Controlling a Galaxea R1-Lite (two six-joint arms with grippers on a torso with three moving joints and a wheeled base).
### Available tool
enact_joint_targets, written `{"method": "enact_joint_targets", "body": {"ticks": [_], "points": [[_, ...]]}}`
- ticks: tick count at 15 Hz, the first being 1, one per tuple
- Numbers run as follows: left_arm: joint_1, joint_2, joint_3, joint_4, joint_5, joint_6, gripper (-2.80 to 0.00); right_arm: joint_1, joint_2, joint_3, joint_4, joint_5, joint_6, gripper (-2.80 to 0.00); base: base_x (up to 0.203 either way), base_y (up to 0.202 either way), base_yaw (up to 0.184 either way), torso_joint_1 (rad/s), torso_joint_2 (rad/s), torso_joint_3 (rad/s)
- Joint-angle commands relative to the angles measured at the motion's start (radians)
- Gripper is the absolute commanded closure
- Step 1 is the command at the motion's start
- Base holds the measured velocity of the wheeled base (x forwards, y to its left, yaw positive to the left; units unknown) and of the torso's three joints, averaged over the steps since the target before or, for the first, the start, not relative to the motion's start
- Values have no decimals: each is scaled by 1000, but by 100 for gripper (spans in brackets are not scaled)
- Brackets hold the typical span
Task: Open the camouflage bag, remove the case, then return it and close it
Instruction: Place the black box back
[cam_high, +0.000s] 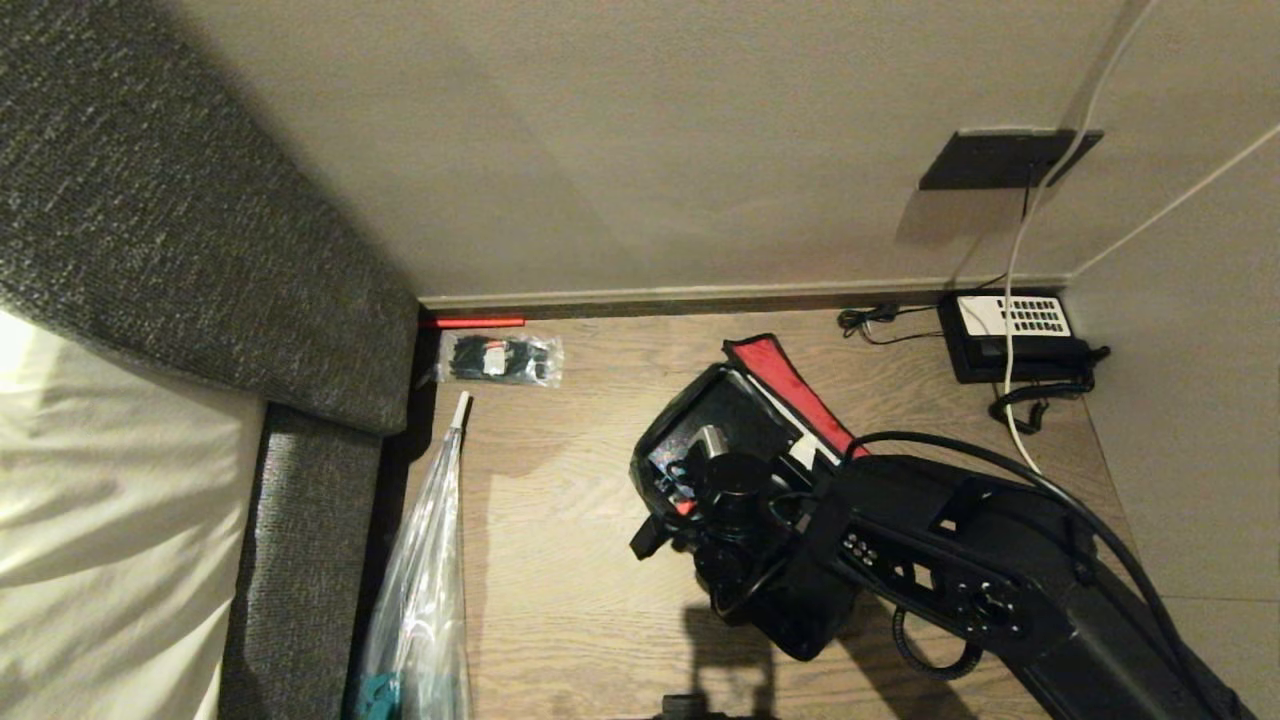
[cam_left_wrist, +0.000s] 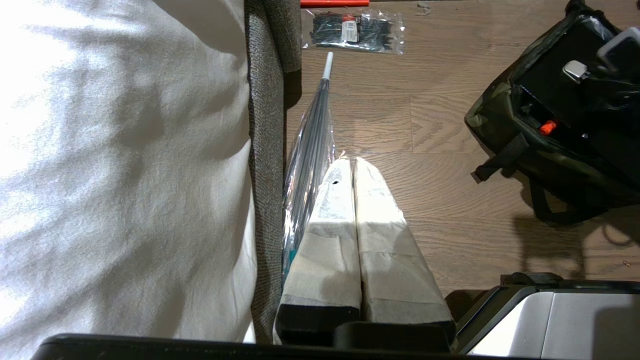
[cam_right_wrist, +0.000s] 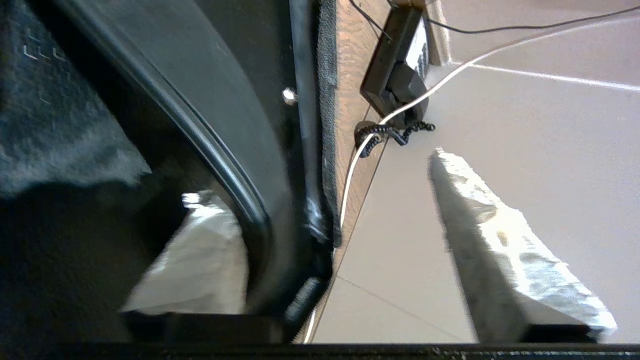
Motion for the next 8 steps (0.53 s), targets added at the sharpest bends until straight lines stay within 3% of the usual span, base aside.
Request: {"method": "enact_joint_targets", "body": {"ticks": [1,5,8], "points": [[0,0,0,0,0,0,0,9,-154,156,-7,-4,6,-280,0,0,0,0,0,0],[0,0,0,0,0,0,0,21,-375,385,12,30,40,-280,0,0,0,0,0,0],[0,0,0,0,0,0,0,66,-441,517,22,36,112,-280,0,0,0,0,0,0]]}}
